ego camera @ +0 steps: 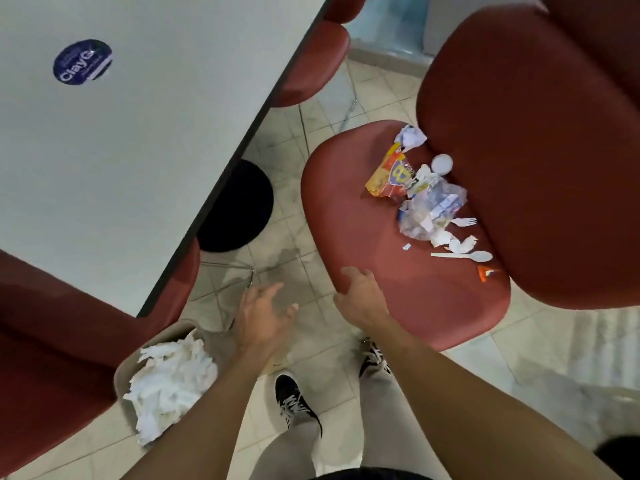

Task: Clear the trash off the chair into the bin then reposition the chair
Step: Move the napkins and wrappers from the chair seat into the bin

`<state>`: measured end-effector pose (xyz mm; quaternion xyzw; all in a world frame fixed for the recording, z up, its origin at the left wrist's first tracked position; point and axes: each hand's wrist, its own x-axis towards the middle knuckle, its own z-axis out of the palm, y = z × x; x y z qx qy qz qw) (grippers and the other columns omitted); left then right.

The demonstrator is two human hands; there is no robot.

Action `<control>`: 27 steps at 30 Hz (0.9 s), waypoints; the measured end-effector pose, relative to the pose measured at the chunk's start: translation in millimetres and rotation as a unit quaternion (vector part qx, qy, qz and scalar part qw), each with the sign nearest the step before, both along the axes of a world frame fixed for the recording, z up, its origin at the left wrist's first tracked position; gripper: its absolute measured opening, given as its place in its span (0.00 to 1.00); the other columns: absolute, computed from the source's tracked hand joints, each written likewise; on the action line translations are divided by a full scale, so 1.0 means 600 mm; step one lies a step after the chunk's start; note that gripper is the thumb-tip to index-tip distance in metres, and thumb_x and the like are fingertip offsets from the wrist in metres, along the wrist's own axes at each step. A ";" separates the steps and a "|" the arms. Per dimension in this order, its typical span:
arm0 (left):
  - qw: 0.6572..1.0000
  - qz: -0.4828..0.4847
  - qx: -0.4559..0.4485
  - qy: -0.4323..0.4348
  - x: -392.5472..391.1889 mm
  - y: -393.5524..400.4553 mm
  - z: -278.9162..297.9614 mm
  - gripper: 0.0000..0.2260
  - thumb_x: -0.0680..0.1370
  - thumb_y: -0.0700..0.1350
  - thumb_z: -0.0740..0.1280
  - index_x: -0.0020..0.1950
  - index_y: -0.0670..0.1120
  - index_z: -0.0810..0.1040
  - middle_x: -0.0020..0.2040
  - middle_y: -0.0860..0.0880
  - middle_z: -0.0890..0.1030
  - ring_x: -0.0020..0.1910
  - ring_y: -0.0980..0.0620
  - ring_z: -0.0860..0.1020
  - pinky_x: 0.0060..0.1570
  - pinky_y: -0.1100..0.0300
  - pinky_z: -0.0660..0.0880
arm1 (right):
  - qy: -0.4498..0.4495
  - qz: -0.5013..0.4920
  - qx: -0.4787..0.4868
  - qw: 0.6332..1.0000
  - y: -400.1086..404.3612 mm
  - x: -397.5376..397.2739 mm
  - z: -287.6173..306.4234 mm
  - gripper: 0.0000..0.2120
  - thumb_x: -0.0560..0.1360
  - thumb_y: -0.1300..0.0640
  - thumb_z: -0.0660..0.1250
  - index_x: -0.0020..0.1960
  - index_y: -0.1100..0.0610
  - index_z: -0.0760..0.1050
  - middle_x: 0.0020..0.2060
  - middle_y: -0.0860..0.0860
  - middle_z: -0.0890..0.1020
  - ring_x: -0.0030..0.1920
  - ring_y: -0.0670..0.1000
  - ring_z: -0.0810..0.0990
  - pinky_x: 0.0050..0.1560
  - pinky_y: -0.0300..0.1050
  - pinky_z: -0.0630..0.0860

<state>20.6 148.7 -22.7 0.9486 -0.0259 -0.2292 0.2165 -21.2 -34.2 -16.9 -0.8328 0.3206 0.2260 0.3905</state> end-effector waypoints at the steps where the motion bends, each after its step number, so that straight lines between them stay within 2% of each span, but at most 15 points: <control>1: 1.000 -0.010 -0.008 0.005 0.002 -0.025 -0.001 0.24 0.73 0.56 0.69 0.68 0.57 0.71 0.65 0.50 0.70 0.67 0.48 0.65 0.64 0.48 0.68 | 0.000 -0.014 -0.002 1.000 -0.024 -0.005 -0.001 0.27 0.73 0.57 0.65 0.72 0.51 0.65 0.66 0.57 0.66 0.61 0.60 0.75 0.62 0.49 0.71; 4: 0.998 -0.047 -0.023 0.024 0.015 -0.108 -0.010 0.25 0.73 0.56 0.69 0.69 0.56 0.70 0.65 0.51 0.69 0.68 0.49 0.65 0.66 0.50 0.67 | -0.005 -0.065 -0.002 0.998 -0.104 -0.018 -0.012 0.28 0.73 0.57 0.66 0.71 0.52 0.66 0.65 0.57 0.68 0.61 0.59 0.76 0.62 0.48 0.72; 8: 0.992 -0.116 -0.038 0.013 0.035 -0.218 -0.026 0.24 0.73 0.54 0.71 0.68 0.56 0.72 0.62 0.52 0.72 0.64 0.52 0.67 0.64 0.56 0.66 | 0.004 -0.111 -0.004 0.994 -0.211 -0.031 -0.040 0.27 0.73 0.56 0.67 0.71 0.52 0.66 0.65 0.56 0.71 0.62 0.57 0.75 0.62 0.47 0.71; 11: 0.985 -0.168 -0.043 0.005 0.048 -0.305 -0.049 0.23 0.72 0.53 0.71 0.66 0.56 0.74 0.60 0.52 0.74 0.62 0.50 0.71 0.64 0.56 0.68 | 0.012 -0.139 -0.008 0.990 -0.287 -0.039 -0.067 0.27 0.72 0.55 0.68 0.70 0.50 0.67 0.66 0.55 0.73 0.63 0.57 0.73 0.62 0.47 0.70; 15: 0.970 -0.240 -0.045 0.002 0.048 -0.418 -0.092 0.22 0.71 0.51 0.72 0.65 0.55 0.75 0.60 0.52 0.75 0.61 0.50 0.72 0.64 0.58 0.68 | 0.008 -0.177 -0.018 0.984 -0.378 -0.049 -0.103 0.27 0.69 0.58 0.70 0.67 0.52 0.71 0.61 0.58 0.75 0.60 0.57 0.75 0.60 0.45 0.71; 18: 0.954 -0.294 -0.059 0.015 0.041 -0.501 -0.132 0.21 0.71 0.49 0.72 0.64 0.55 0.75 0.62 0.53 0.76 0.61 0.51 0.73 0.62 0.57 0.71 | 0.009 -0.177 -0.023 0.984 -0.437 -0.056 -0.146 0.26 0.72 0.57 0.67 0.69 0.56 0.70 0.64 0.57 0.73 0.67 0.57 0.70 0.65 0.46 0.67; 20: 0.943 -0.322 -0.070 0.040 0.036 -0.544 -0.155 0.21 0.73 0.47 0.71 0.65 0.56 0.74 0.63 0.55 0.75 0.61 0.52 0.74 0.60 0.55 0.73 | 0.002 -0.184 -0.026 0.983 -0.466 -0.057 -0.169 0.24 0.72 0.54 0.63 0.68 0.55 0.71 0.65 0.56 0.72 0.67 0.57 0.71 0.64 0.47 0.68; 23: 0.926 -0.368 -0.055 0.068 0.027 -0.602 -0.198 0.21 0.75 0.42 0.66 0.67 0.57 0.73 0.68 0.57 0.72 0.64 0.53 0.73 0.59 0.55 0.73 | -0.005 -0.183 -0.035 0.982 -0.500 -0.059 -0.203 0.26 0.71 0.63 0.68 0.69 0.55 0.70 0.65 0.56 0.71 0.64 0.58 0.73 0.63 0.48 0.69; 27: 0.909 -0.411 0.005 0.067 0.028 -0.654 -0.255 0.30 0.74 0.35 0.62 0.73 0.56 0.65 0.75 0.57 0.62 0.66 0.48 0.72 0.57 0.51 0.75 | 0.006 -0.150 -0.049 0.987 -0.524 -0.058 -0.244 0.28 0.73 0.59 0.69 0.71 0.52 0.67 0.65 0.54 0.69 0.61 0.59 0.75 0.60 0.50 0.73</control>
